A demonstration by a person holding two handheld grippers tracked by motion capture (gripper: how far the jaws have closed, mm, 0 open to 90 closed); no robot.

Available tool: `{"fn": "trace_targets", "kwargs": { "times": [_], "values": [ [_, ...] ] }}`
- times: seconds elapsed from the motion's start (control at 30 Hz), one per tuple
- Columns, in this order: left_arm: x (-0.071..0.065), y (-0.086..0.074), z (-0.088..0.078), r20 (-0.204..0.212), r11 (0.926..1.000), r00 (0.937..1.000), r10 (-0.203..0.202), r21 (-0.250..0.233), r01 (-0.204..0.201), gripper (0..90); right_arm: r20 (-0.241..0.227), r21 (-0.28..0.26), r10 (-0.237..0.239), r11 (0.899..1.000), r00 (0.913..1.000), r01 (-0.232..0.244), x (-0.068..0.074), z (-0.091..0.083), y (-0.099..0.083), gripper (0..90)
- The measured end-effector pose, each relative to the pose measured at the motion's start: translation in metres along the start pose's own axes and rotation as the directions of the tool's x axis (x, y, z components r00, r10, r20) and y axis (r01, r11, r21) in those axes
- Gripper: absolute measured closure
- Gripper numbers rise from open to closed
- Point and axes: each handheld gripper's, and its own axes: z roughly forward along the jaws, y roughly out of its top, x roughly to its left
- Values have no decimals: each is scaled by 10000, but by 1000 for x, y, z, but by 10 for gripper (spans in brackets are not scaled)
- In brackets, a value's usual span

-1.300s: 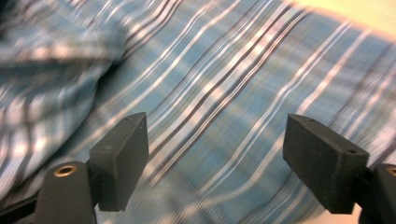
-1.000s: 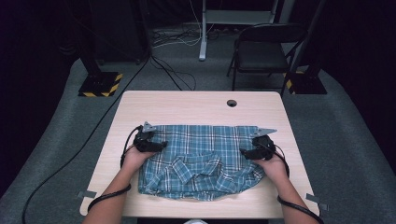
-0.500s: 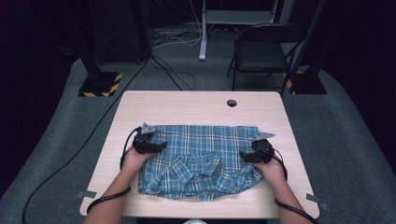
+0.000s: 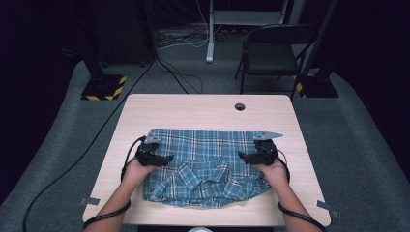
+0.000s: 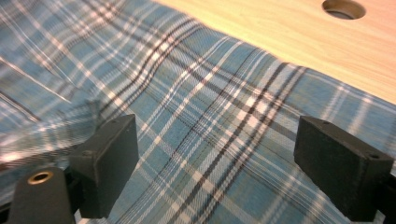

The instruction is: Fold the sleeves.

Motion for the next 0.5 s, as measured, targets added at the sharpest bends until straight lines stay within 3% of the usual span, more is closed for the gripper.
{"fn": "trace_targets", "kwargs": {
  "times": [0.13,0.27,0.33,0.43,0.5],
  "values": [
    [-4,-6,-1,5,9996,9998,196,195,-196,120,85,489,-226,9986,9997,222,1,14,0,127],
    [-3,-15,5,14,9982,9993,364,472,-364,124,58,709,468,9964,9989,-471,-10,27,0,123],
    [-4,-17,6,-50,9977,9987,503,457,-500,124,83,856,482,9951,9988,-487,-12,31,-2,125],
    [-6,-20,8,-123,9967,9974,712,410,-706,124,145,1042,136,9944,9998,-150,-11,33,-4,123],
    [-5,-21,9,-78,9975,9980,632,327,-629,124,182,1076,12,9942,9998,-32,-10,34,-5,122]
  ]
}}
